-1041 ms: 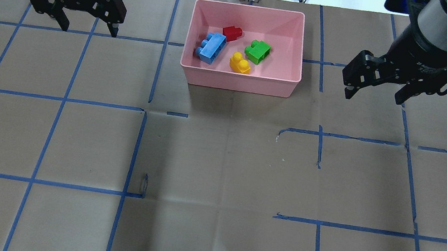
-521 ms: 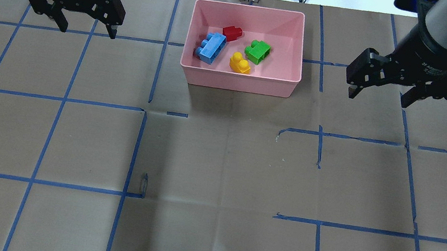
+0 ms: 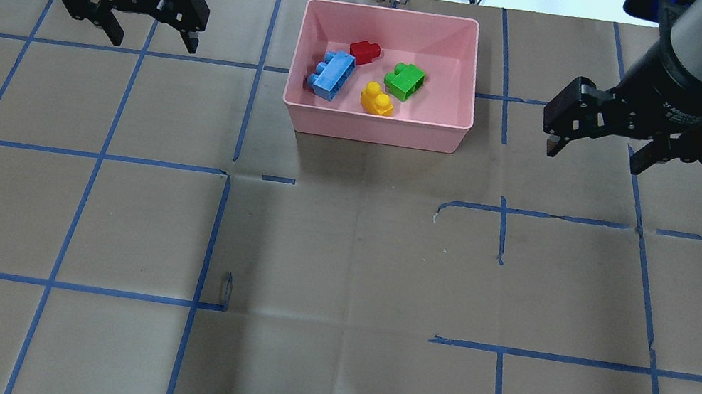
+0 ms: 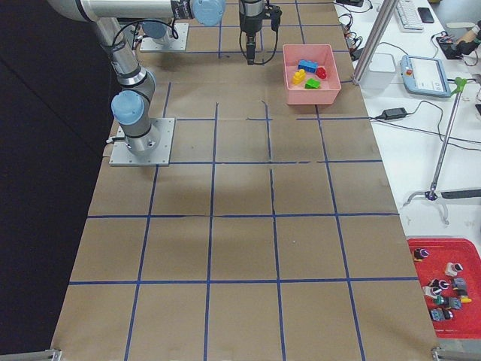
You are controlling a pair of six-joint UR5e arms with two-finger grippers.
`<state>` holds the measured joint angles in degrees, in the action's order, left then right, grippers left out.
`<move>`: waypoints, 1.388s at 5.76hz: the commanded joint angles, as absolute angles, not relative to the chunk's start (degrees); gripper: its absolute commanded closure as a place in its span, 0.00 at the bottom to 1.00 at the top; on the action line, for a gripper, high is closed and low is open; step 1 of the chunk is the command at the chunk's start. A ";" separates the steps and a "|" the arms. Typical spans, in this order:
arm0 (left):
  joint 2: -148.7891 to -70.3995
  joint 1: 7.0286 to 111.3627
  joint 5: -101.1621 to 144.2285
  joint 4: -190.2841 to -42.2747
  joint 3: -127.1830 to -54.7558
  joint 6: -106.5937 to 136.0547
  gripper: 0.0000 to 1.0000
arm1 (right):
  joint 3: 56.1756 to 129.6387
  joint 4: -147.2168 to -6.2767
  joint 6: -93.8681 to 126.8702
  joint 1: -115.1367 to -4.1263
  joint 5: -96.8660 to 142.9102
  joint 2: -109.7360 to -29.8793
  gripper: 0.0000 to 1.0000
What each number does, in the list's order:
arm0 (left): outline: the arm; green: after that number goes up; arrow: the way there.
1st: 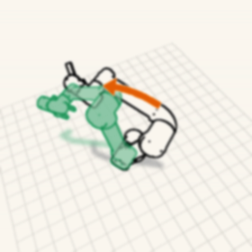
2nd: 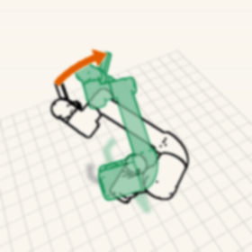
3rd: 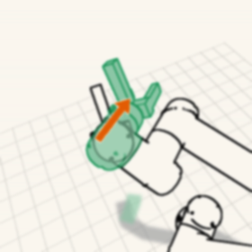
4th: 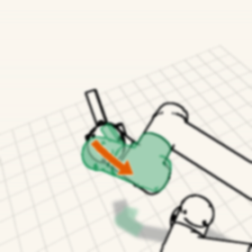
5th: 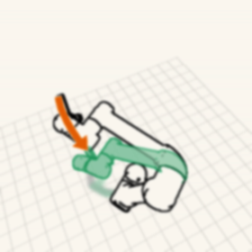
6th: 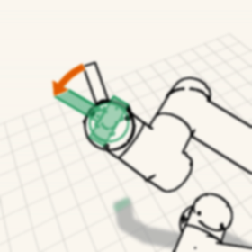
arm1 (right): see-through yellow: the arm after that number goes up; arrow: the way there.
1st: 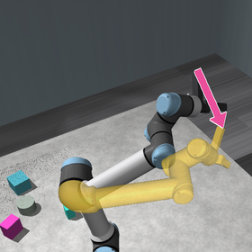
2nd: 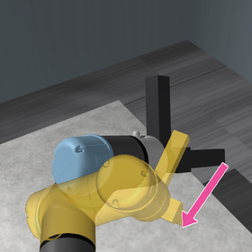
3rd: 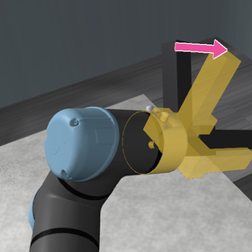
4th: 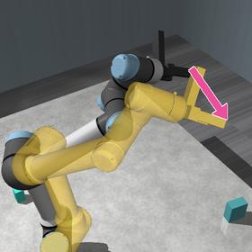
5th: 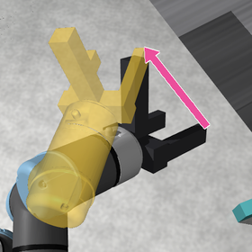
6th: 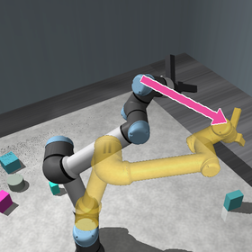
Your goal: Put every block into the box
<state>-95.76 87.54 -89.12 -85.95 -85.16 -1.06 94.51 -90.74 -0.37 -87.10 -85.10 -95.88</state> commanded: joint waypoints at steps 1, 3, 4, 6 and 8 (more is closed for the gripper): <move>-95.36 87.63 -89.03 -85.96 -85.25 -1.05 0.00 | 94.31 -91.05 -0.35 -87.10 -84.73 -95.89 0.00; -94.66 87.54 -89.03 -86.75 -85.34 -1.14 0.00 | 94.04 -91.49 -0.35 -87.10 -85.16 -95.89 0.00; -94.48 87.54 -89.03 -86.75 -85.25 -1.14 0.00 | 94.57 -91.41 -0.35 -87.10 -85.17 -96.15 0.00; -94.48 87.54 -89.12 -86.84 -85.34 -1.06 0.00 | 94.66 -91.76 -0.35 -87.10 -84.47 -95.89 0.00; -94.39 87.63 -89.12 -86.92 -85.34 -1.14 0.00 | 94.57 -91.76 -0.26 -87.10 -84.20 -95.71 0.00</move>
<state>-94.42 87.56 -89.16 -86.90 -85.33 -1.09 94.63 -91.75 -0.32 -87.10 -84.32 -95.79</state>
